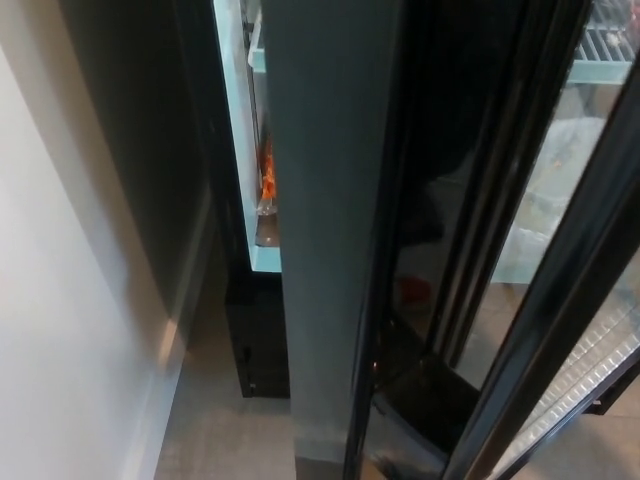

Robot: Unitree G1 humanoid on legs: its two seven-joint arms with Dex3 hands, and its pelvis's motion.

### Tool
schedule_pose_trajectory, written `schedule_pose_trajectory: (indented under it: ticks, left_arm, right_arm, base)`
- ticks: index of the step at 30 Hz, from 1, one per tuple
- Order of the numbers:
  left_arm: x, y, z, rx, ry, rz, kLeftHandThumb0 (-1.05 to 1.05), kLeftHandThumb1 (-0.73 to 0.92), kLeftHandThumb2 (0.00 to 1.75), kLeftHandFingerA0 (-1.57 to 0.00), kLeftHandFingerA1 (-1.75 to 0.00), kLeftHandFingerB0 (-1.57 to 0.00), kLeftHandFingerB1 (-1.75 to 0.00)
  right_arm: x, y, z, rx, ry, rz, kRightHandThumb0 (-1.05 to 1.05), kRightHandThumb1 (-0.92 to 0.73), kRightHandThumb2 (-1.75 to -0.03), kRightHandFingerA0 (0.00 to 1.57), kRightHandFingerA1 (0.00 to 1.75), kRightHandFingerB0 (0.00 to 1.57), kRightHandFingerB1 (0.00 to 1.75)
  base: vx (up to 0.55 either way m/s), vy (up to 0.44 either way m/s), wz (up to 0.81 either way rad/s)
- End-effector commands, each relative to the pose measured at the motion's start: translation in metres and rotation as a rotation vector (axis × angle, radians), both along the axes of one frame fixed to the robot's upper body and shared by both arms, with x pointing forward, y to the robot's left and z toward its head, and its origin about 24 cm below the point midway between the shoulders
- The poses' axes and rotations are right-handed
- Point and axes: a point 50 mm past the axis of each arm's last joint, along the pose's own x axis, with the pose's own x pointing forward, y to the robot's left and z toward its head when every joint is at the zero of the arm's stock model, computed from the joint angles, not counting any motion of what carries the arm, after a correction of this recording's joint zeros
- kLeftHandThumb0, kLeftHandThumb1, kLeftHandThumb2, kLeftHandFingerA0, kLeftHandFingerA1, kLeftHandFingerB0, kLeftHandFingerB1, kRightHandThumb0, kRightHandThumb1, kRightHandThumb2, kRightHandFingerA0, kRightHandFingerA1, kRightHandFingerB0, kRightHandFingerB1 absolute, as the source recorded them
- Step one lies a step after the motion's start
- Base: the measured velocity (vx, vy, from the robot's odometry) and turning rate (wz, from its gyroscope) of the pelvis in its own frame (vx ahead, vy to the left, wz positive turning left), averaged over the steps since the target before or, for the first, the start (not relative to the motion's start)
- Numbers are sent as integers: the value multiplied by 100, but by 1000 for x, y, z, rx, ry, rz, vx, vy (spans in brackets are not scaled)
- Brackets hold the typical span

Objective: The robot stands in front of a refrigerator with an opened door and closes the door by swing its right hand at the door

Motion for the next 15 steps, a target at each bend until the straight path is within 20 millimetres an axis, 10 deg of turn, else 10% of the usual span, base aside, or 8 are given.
schedule_pose_trajectory:
  ticks: [1,10,11,15]
  left_arm:
    - [3,-2,0,-16,13,-38,-66,71,106,-36,-52,-24,-45]
    - [-19,-6,-5,-33,75,-31,-65,70,105,-36,-52,-24,-45]
    - [-22,-6,-6,-33,85,-20,-67,83,65,-47,-37,-40,-34]
    - [-33,-6,-11,-27,124,19,-69,77,66,-46,-38,-37,-34]
  right_arm:
    - [86,18,14,-376,216,-286,-77,-81,-107,0,9,0,13]
    - [166,17,-40,-579,602,-341,-67,-72,-102,0,20,5,27]
    - [175,17,-49,-606,650,-358,-61,-87,-69,2,18,10,23]
    - [204,10,-81,-698,821,-420,-64,-88,-65,3,25,10,26]
  base:
    - [0,0,0]
    - [2,0,-1]
    - [0,0,0]
    - [0,0,0]
